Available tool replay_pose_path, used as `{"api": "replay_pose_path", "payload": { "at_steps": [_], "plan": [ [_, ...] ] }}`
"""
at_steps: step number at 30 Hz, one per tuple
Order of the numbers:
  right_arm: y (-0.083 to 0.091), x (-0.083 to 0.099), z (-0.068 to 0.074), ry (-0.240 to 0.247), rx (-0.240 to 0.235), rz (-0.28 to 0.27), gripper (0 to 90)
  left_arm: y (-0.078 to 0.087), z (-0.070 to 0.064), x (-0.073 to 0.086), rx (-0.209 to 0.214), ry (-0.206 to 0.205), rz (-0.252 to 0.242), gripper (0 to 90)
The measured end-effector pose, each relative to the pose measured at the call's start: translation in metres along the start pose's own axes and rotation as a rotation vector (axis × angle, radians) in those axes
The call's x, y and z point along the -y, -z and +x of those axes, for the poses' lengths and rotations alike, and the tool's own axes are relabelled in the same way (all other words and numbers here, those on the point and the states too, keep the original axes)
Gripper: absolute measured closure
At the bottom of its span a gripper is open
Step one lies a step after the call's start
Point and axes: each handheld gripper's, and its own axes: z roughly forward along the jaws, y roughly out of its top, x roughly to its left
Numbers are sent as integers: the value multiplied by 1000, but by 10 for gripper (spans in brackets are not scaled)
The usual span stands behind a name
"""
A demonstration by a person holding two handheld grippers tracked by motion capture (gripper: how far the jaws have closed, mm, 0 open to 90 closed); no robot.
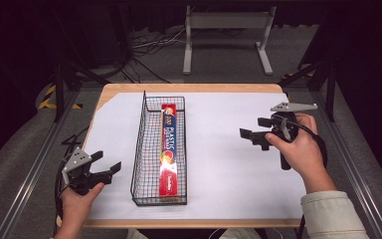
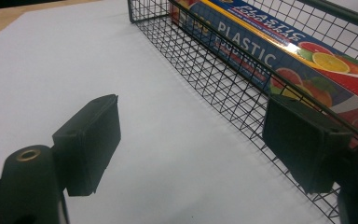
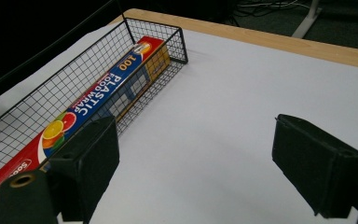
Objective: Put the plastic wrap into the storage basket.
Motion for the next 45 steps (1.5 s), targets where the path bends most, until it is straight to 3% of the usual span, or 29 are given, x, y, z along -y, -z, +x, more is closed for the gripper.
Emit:
{"api": "replay_pose_path", "payload": {
  "at_steps": [6, 15, 28, 37, 45],
  "plan": [
    [5, 19, -17, 23, -2, -30, 155, 3, 1, 3, 6, 5, 4, 197],
    [5, 53, -30, 66, -6, -57, 156, 5, 1, 6, 19, -1, 5, 195],
    [-3, 101, -43, 53, 0, -65, 161, 4, 1, 9, 24, -3, 15, 191],
    [-12, 128, -48, 43, 42, -64, 161, 0, 1, 11, 32, -12, 20, 186],
    [-25, 143, -49, 51, 86, -29, 183, -6, 1, 11, 28, -7, 41, 186]
  ]
}}
